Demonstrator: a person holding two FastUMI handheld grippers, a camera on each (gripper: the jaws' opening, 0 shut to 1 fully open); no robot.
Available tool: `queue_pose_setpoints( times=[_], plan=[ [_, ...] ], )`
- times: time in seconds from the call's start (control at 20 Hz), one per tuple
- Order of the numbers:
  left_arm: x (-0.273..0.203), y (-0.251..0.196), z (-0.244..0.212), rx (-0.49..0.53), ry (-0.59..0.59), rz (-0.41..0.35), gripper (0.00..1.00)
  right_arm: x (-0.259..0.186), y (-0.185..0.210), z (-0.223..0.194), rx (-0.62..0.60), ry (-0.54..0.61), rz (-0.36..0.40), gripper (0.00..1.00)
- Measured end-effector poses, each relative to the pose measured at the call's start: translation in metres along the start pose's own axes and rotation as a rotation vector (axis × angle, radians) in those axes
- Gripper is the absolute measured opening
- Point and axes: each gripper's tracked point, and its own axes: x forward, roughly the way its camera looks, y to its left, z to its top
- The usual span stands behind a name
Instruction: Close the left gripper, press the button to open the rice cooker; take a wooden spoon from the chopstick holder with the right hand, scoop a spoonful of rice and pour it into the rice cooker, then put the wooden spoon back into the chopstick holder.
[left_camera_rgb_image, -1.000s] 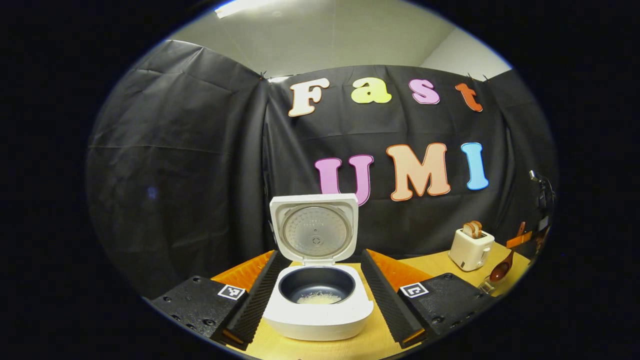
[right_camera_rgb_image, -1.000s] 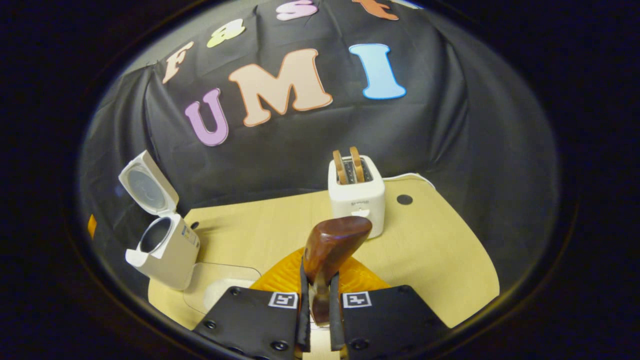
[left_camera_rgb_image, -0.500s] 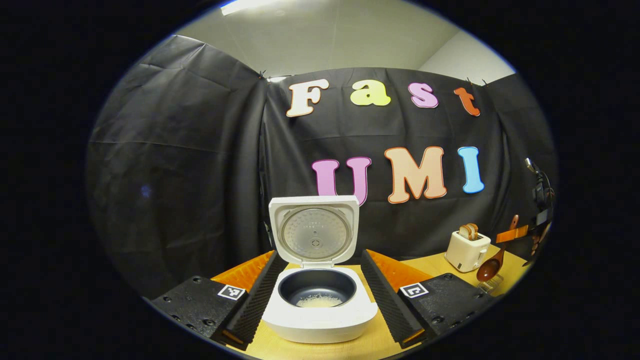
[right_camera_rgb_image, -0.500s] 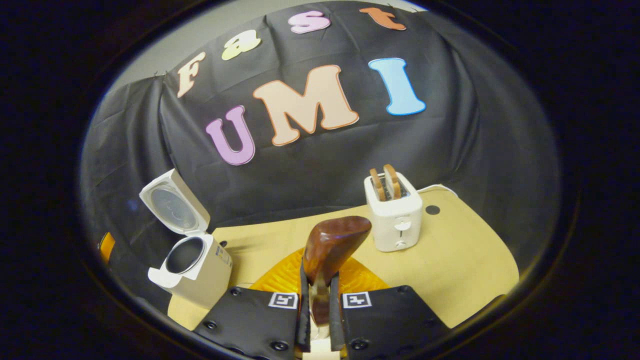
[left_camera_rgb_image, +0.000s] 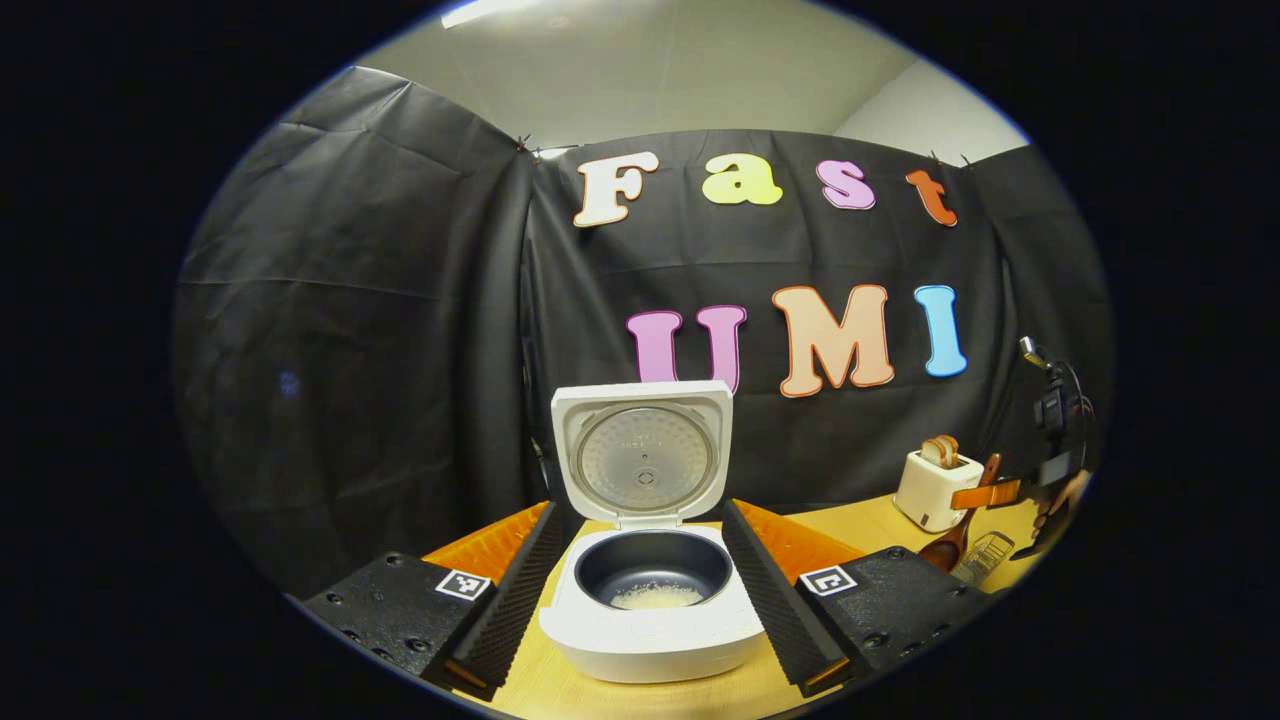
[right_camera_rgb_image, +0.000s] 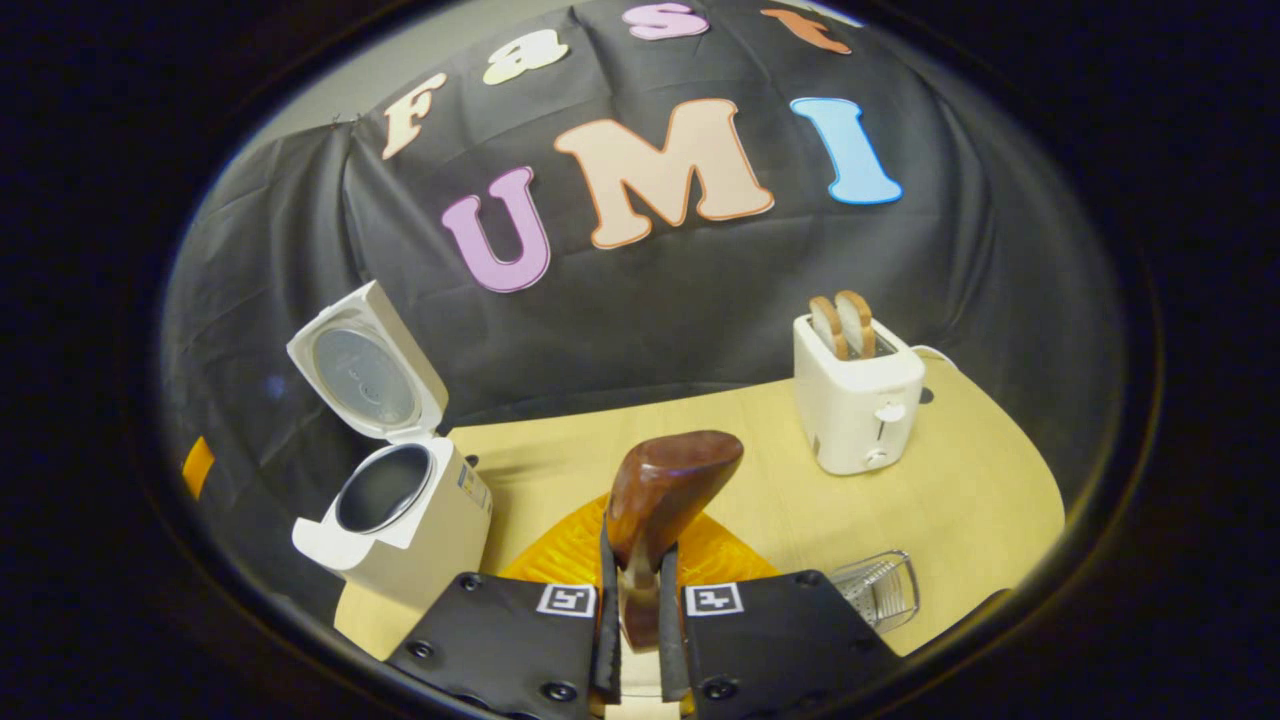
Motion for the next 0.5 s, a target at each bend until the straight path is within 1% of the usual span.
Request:
queue_pose_setpoints(
  times=[0.25,0.3,0.35,0.5],
  plan=[
    [-0.007,0.006,-0.010,-0.008,0.018,-0.001,0.95,0.013,0.018,-0.018,-0.032,0.007,0.003,0.18],
    [-0.009,0.006,-0.010,-0.009,0.019,-0.002,0.99,0.016,0.022,-0.022,-0.040,0.006,-0.001,0.18],
    [-0.007,0.008,-0.011,-0.008,0.020,-0.001,0.96,0.018,0.024,-0.029,-0.047,0.011,-0.004,0.18],
    [-0.008,0.018,-0.011,-0.004,0.022,0.010,0.95,0.028,0.033,-0.045,-0.059,0.021,-0.013,0.18]
  ],
)
